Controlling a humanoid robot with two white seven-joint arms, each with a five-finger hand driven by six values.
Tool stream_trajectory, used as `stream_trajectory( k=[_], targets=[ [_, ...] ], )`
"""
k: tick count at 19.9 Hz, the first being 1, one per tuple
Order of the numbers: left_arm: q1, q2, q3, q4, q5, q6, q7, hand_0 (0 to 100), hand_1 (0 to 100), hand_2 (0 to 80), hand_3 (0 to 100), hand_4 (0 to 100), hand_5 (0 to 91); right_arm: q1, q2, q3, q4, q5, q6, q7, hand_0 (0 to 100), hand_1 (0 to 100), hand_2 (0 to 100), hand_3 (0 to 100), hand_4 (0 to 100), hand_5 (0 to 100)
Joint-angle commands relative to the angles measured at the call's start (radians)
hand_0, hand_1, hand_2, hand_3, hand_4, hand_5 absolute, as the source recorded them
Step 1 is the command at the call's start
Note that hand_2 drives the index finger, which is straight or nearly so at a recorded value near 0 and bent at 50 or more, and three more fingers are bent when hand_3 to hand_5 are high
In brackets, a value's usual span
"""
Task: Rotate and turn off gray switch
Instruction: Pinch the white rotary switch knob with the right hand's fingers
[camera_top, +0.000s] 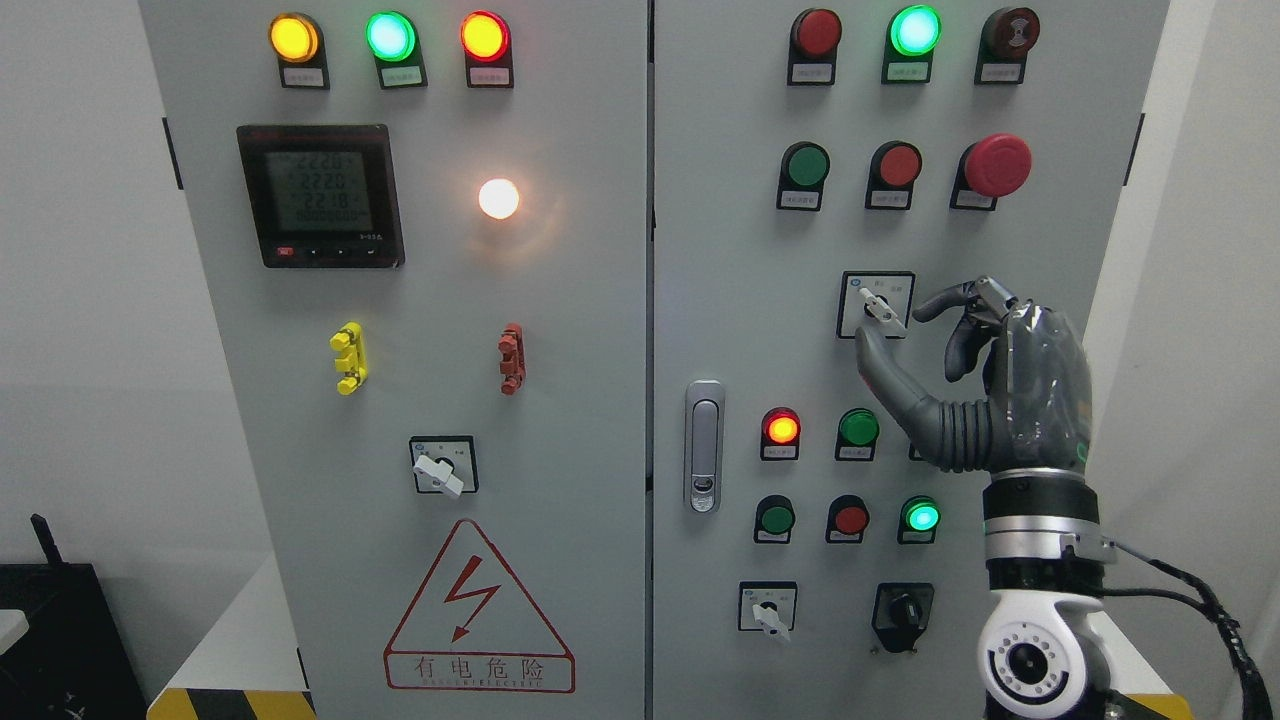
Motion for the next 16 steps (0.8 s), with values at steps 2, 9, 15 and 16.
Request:
stream_trajectory(
  k=[2,9,15,16],
  targets=[
    [-0.009,0.0,0.008,-0.026,0.02,0.0,0.0,12,39,0.0,0,0,0.0,-0.018,-0.006,0.004,0.031,0.0,0.017,0.0,8,48,55,98,95,100],
    [-0.009,0.0,0.008,-0.026,0.02,0.0,0.0,12,39,0.0,0,0,0.0,-0.03,-0.006,0.005,0.043,0.002,0.019,-0.001,8,49,55,98,94,100],
    [-0.009,0.0,0.008,-0.026,0.02,0.0,0.0,12,39,0.0,0,0,0.0,-0.035,-0.006,0.014,0.051,0.003,0.025,0.0,10,48,57,98,94,100],
    [-0.009,0.0,0.008,-0.026,0.02,0.0,0.0,12,39,0.0,0,0,0.0,-0.036,-0.006,0.014,0.052,0.005,0.027,0.0,10,49,57,98,94,100]
  ],
)
